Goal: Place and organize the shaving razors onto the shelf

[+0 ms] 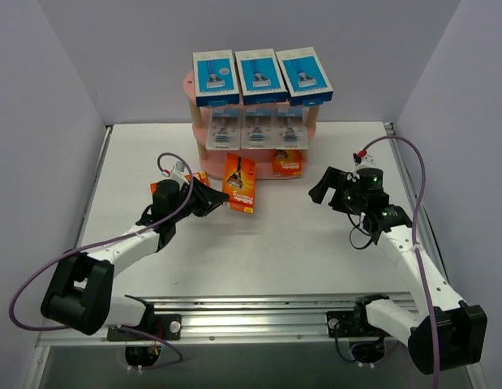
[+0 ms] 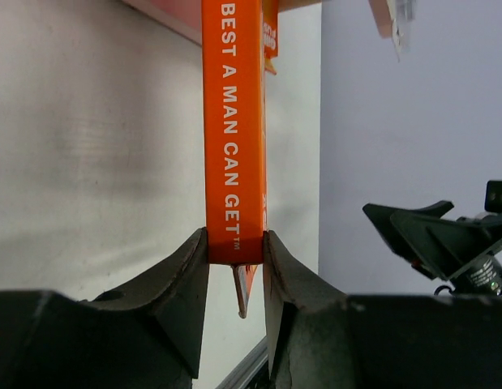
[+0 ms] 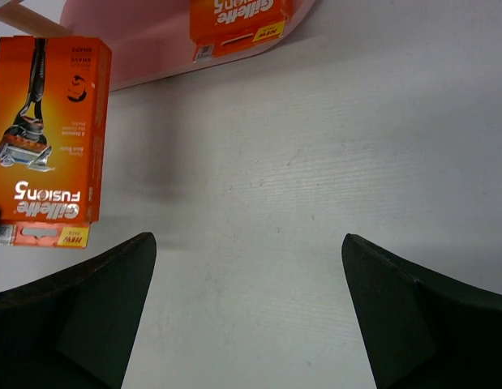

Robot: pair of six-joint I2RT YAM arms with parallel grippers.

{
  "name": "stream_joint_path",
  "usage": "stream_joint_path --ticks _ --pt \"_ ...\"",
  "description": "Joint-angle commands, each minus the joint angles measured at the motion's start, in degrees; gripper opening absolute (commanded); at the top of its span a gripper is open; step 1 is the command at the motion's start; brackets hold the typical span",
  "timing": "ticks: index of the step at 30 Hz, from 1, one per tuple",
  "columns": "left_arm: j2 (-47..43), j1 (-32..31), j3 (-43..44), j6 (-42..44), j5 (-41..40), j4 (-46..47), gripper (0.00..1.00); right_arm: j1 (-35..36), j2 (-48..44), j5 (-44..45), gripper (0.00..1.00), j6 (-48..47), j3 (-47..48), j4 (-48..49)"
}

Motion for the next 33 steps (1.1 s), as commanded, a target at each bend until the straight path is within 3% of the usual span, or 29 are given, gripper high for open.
stream_joint_path --ticks 1,17,33 --pt "4.4 -0.5 4.6 -2.3 -1.1 12.0 0.02 -1.0 0.8 -2.2 0.93 0.9 2.6 0.6" --pt "28.3 -0.2 12.0 -16.1 -2.2 30.5 0.02 -8.4 3.0 -10.8 0.91 4.8 4.2 1.2" --pt "38.4 1.2 17.9 -19.2 -1.8 32.3 0.02 -9.9 4.5 -12.4 0.9 6.5 4.3 2.2"
